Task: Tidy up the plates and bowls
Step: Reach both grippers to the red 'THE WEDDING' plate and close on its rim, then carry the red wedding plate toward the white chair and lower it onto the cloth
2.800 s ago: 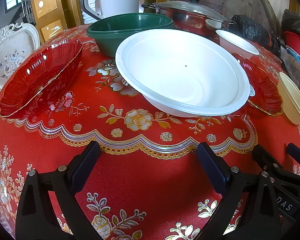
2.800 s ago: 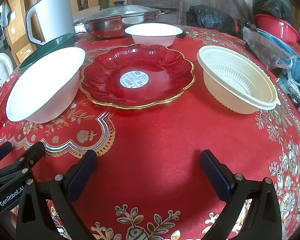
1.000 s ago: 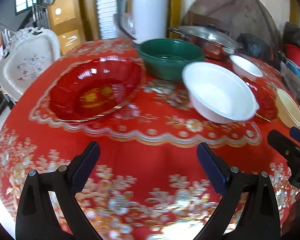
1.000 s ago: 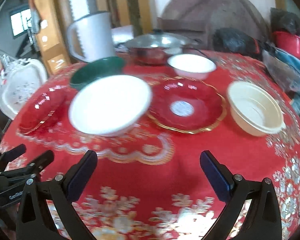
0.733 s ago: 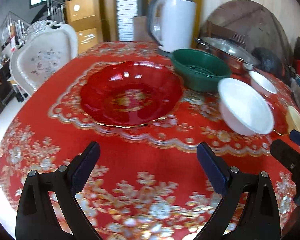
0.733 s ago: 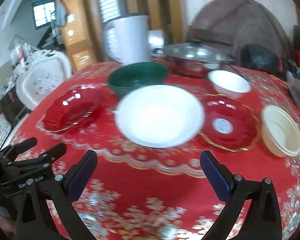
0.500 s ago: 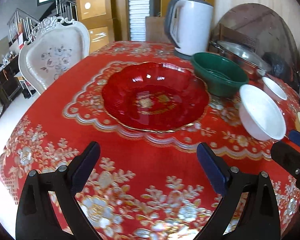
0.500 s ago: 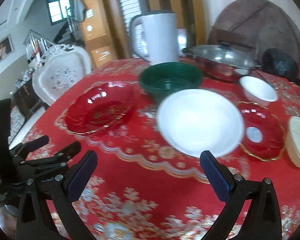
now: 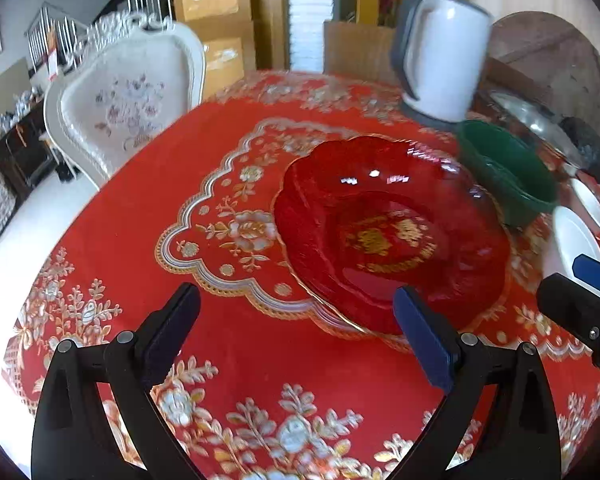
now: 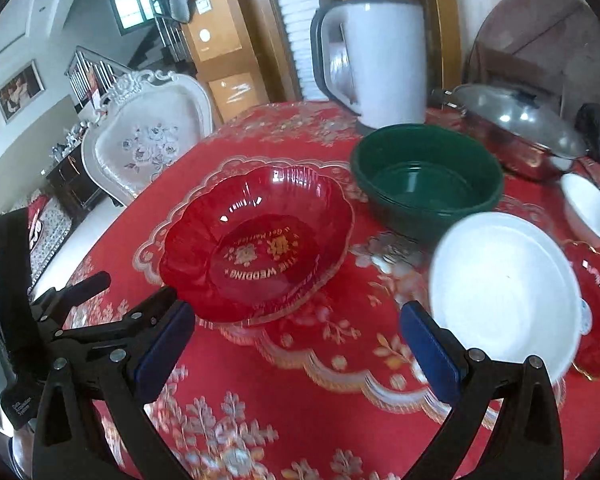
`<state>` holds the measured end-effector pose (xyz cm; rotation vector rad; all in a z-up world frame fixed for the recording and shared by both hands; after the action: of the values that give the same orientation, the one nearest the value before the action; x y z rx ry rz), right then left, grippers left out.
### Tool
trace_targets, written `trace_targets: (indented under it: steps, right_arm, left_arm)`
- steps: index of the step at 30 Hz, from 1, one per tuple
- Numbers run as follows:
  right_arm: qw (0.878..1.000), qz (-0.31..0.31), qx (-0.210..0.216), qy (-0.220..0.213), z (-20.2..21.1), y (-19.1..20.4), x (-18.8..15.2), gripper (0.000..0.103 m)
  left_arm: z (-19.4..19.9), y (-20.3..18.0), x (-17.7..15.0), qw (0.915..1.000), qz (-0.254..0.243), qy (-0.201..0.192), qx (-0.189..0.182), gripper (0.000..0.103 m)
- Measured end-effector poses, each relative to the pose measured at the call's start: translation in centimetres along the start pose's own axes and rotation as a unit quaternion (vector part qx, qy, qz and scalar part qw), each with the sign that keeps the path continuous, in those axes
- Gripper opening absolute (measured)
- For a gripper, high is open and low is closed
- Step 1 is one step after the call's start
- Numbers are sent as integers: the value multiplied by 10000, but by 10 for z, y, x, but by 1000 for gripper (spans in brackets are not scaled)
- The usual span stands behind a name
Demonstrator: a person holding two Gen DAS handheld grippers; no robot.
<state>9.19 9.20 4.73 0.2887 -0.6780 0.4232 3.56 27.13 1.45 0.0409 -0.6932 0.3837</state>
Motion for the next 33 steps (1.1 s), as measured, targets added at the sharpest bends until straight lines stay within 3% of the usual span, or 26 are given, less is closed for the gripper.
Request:
trace_targets:
  steps: [7, 12, 17, 19, 20, 21, 22, 23, 28, 33]
  right_arm:
    - [9987, -306, -150, 391, -39, -13, 14, 102]
    - [9951, -732, 61, 659, -66, -26, 18, 102]
    - [9947, -705, 168, 728, -75, -27, 22, 101]
    - [9953, -672, 193, 673, -75, -27, 23, 86]
    - [9953, -649, 199, 686, -76, -27, 23, 73]
    - [9950, -640, 240, 722, -77, -26, 22, 60]
    - [9942, -676, 309, 776, -80, -27, 22, 54]
    - [9927, -746, 444, 842, -83, -26, 19, 49]
    - [9953, -572, 300, 721, -82, -25, 20, 38]
    - [9970, -423, 236, 603, -76, -26, 20, 32]
  left_arm:
    - [-33, 4, 23, 9997, 35, 258, 4, 98]
    - [-54, 2, 32, 9989, 62, 460, -30, 98]
    - [-68, -4, 37, 9974, -22, 696, -190, 98]
    - [-69, -7, 38, 9967, 71, 698, -408, 92]
    - [-69, -9, 39, 9962, 113, 699, -516, 88]
    - [-70, -11, 40, 9959, 116, 710, -544, 74]
    - [-72, -12, 40, 9958, 91, 739, -528, 60]
    - [-75, -13, 40, 9960, 45, 784, -430, 58]
    - [-80, -5, 41, 9975, -30, 695, -122, 27]
    - [-76, 4, 38, 9977, 24, 664, -135, 23]
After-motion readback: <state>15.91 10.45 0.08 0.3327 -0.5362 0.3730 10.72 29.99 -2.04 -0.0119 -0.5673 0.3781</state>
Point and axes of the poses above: each gripper's, at about its wrist camera, not at the fingertips, and z roughly against the way its jaws point, y to its left, x to its top, the point moved 5 cm from there along -z, roughly the way its jaws point, and after that the axes turned 8 degrees about z, right-handed, at the moved point
